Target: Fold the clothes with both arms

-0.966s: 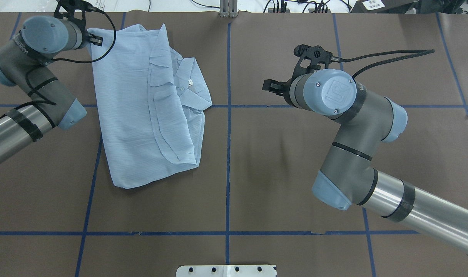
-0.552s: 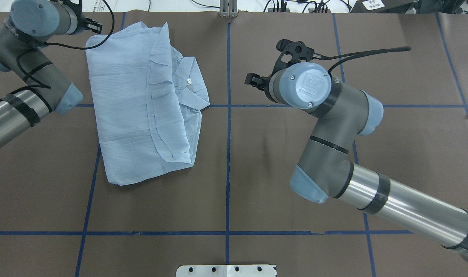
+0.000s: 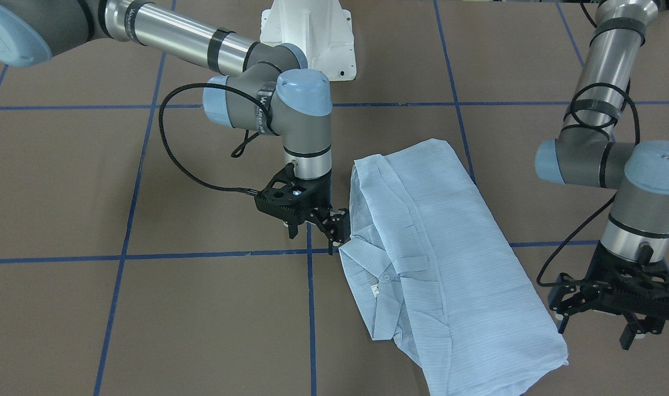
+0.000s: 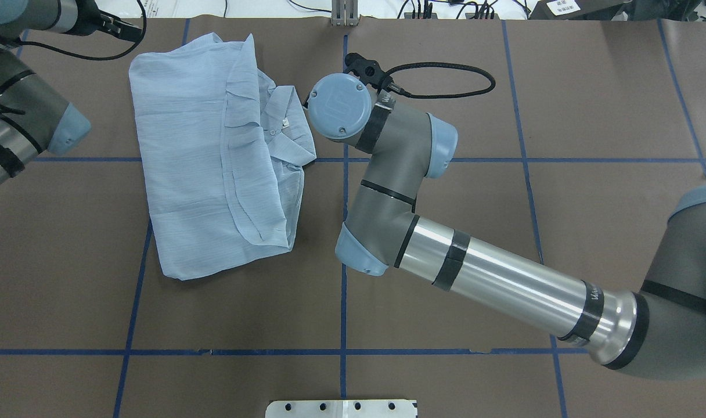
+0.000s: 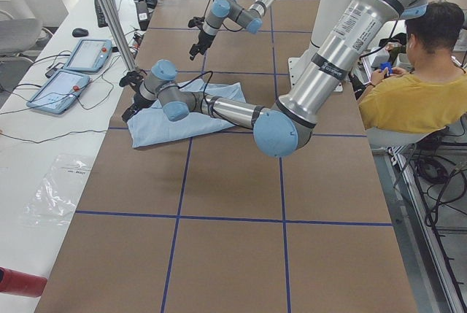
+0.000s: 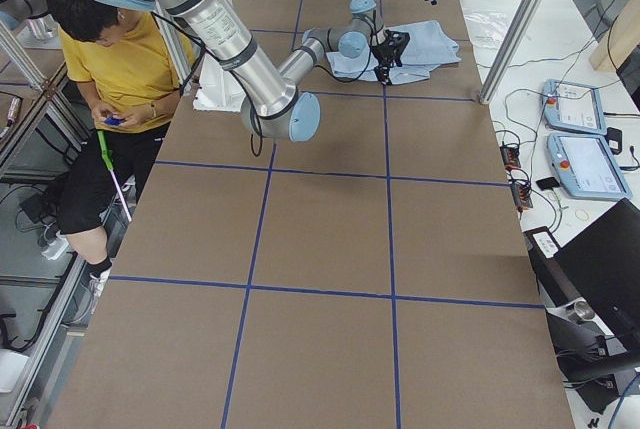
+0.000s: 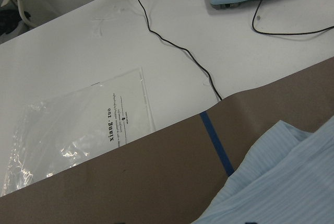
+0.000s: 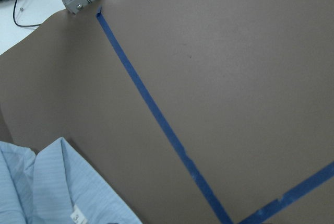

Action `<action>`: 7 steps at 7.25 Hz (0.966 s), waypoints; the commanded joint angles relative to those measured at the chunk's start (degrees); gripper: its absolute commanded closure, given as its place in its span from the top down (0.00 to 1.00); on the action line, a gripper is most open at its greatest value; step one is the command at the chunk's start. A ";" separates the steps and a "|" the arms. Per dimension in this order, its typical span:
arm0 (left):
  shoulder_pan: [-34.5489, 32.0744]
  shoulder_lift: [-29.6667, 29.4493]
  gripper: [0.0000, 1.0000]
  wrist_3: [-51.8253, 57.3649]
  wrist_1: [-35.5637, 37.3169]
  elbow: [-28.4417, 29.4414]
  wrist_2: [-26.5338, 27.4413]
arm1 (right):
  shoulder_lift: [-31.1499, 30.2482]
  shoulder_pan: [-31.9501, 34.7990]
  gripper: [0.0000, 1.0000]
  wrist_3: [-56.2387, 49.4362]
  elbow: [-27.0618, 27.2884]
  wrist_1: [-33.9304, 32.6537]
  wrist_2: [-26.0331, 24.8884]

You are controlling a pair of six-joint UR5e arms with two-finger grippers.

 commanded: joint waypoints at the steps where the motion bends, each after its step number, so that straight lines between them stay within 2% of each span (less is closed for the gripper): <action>1: -0.06 0.17 1.00 -0.04 -0.02 -0.49 -0.13 | 4.51 -2.72 0.88 2.84 -6.59 0.60 -2.22; 2: -0.06 0.87 1.00 -0.04 -0.02 -0.83 -0.13 | 5.74 -3.52 0.86 2.84 -8.79 0.69 -2.85; 4: -0.06 1.92 1.00 -0.04 -0.02 -2.24 -0.13 | 6.54 -4.05 0.84 2.84 -15.72 10.06 -5.12; 5: -0.06 1.93 1.00 0.05 -0.02 -2.33 -0.13 | 6.81 -4.40 0.83 2.84 -15.76 10.10 -5.31; 7: -0.06 2.01 1.00 0.05 -0.02 -2.33 -0.13 | 6.72 -5.19 0.72 2.84 -16.28 10.10 -6.71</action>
